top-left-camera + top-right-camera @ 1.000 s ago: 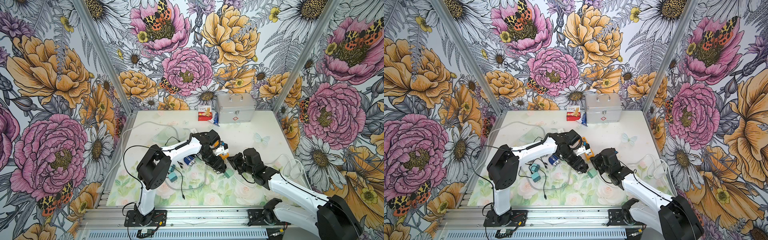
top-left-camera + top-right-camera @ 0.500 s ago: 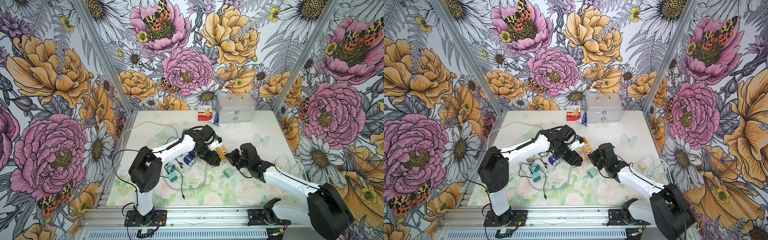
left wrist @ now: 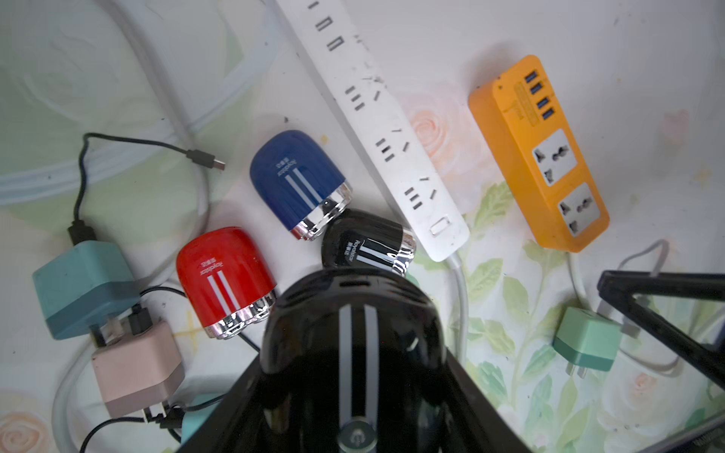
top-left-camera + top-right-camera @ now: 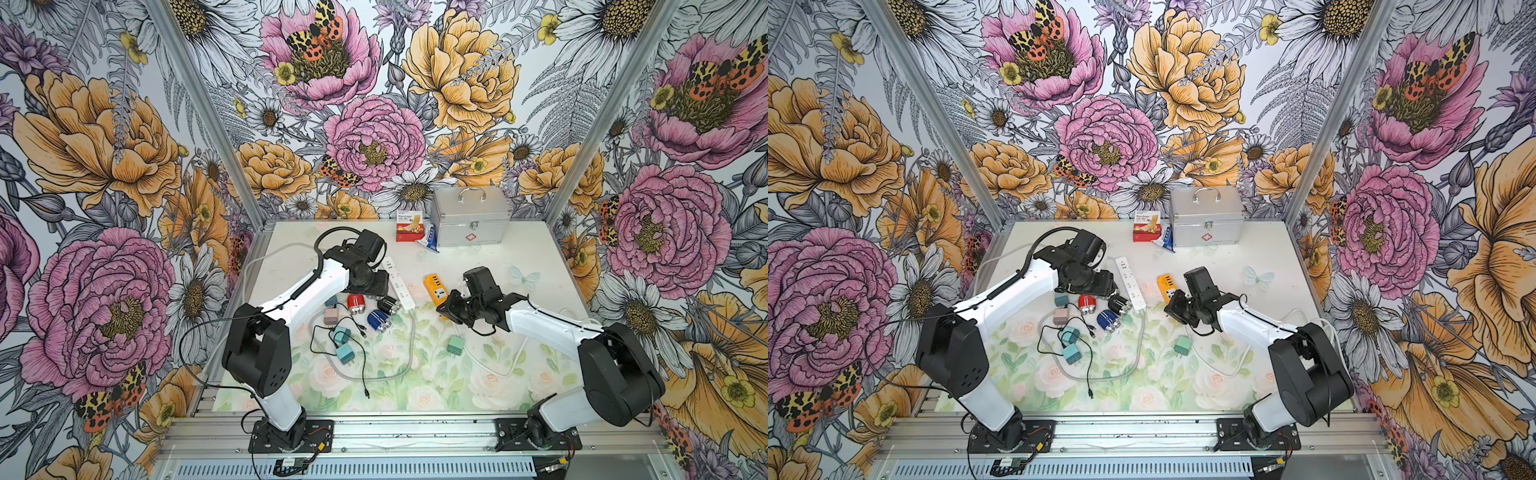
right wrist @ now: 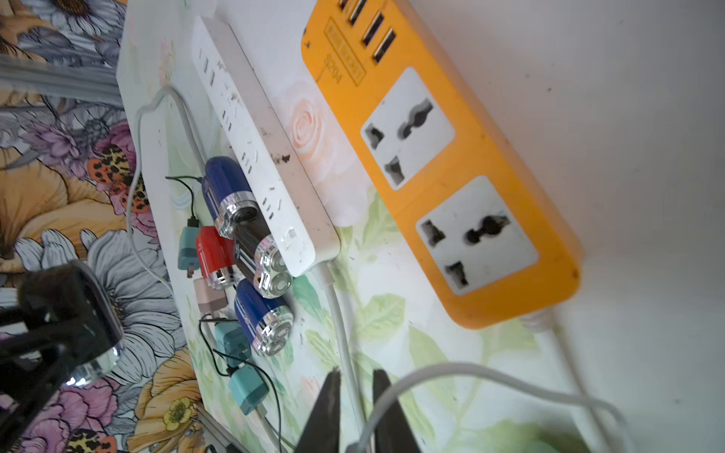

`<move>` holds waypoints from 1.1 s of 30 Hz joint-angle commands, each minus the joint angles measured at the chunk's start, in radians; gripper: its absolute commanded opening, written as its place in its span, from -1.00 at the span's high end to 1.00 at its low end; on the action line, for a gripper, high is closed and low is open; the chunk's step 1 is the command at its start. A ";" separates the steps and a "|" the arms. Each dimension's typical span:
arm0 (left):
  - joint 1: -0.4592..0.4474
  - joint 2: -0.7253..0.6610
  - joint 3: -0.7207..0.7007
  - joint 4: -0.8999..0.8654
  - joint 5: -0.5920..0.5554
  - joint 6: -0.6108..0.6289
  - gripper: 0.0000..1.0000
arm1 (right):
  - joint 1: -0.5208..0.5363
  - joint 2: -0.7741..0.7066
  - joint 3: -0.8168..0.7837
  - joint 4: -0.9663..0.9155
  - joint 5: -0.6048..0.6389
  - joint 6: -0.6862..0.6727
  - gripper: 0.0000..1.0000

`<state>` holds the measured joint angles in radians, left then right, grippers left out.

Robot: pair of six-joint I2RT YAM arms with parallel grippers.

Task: Unplug the electric shaver
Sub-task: Place the charging cable at the center of the board, then place the electric shaver at the center of the board.

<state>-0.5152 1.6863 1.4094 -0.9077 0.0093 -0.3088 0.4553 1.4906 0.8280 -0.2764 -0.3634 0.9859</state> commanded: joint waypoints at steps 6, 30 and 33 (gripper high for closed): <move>0.037 0.054 0.037 0.087 -0.009 -0.133 0.02 | 0.014 0.011 0.067 -0.143 0.028 -0.152 0.08; -0.207 0.020 -0.211 0.275 0.116 0.008 0.01 | 0.034 -0.156 0.103 -0.377 0.240 -0.252 -0.26; -0.219 0.048 -0.212 0.285 0.115 0.025 0.01 | 0.043 -0.188 0.079 -0.402 0.261 -0.248 -0.26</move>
<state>-0.7246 1.7260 1.1992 -0.6876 0.0959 -0.3241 0.4885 1.3369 0.9161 -0.6277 -0.1593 0.7567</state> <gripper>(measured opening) 0.597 0.628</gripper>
